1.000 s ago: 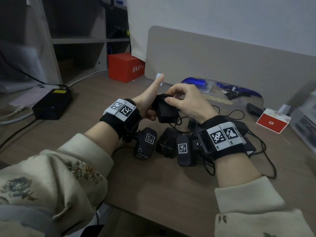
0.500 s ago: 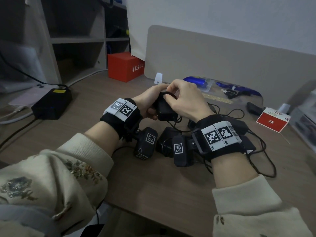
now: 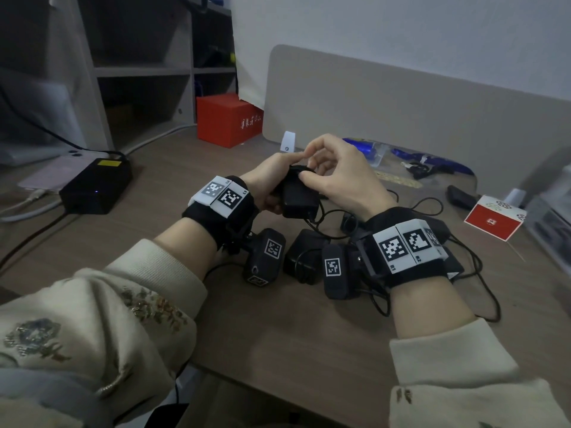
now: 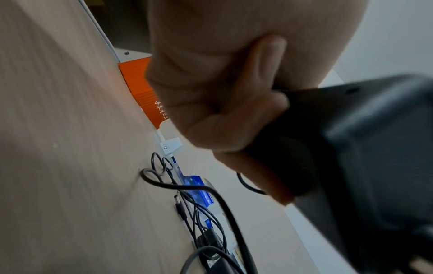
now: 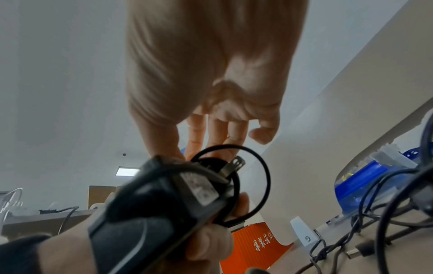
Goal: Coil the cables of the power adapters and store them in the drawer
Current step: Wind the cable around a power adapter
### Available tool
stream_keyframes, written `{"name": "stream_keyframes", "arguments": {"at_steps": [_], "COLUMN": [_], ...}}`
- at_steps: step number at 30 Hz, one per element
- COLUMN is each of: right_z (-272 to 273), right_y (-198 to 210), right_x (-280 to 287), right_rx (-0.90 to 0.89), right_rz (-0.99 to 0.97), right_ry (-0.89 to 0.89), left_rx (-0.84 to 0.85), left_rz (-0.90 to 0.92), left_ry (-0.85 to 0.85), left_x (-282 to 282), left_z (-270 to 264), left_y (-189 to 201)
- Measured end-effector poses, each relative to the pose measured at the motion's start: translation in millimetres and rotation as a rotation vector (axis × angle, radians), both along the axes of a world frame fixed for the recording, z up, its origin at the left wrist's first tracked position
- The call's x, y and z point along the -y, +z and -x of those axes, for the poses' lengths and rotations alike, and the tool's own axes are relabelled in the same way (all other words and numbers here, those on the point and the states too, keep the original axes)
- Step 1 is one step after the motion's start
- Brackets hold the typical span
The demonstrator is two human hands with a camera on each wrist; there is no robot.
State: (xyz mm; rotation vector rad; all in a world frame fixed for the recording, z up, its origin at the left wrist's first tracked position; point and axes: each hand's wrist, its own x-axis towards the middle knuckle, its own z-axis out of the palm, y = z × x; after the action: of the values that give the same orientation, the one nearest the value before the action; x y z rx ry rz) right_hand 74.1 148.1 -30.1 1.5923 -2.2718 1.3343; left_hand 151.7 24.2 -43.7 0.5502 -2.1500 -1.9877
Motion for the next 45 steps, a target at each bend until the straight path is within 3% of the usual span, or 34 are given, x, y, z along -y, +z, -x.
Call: {"name": "stream_keyframes", "arguments": {"at_steps": [9,17,25,32,38,40,45], "right_z": [-1.1,1.1,6.9,13.6,16.2,17.1,15.0], "right_y": [2.1,0.6,1.7,-0.5,-2.8,-3.1,-1.7], "right_x": [0.7,2.4,-0.7,-2.4,-4.9,-3.6,-3.1], "right_rx": [-0.155,-0.190,-0.113,-0.025,0.026,0.074,0.503], "right_rz": [-0.074,-0.100,-0.009,0.041,0.138,0.219,0.264], "right_ry": [-0.063,-0.073,-0.130,-0.162,-0.069,-0.076,0.005], "left_rx": [-0.022,-0.054,-0.211,-0.229,-0.389,-0.457,-0.571], "left_rz": [-0.034,-0.052,-0.051,-0.097,-0.076,-0.078,-0.075], "left_ry": [-0.001,-0.052,-0.017,-0.047,-0.021,-0.011,-0.040], "left_x": [-3.1,-2.2,-6.5,-2.3,-0.6,0.1,0.8], "left_z": [0.8,1.6,1.2,3.3,2.2,0.6,-1.9], "left_y": [-1.7,-2.1,-1.6,-4.7,-4.5,-3.0,-1.1]}}
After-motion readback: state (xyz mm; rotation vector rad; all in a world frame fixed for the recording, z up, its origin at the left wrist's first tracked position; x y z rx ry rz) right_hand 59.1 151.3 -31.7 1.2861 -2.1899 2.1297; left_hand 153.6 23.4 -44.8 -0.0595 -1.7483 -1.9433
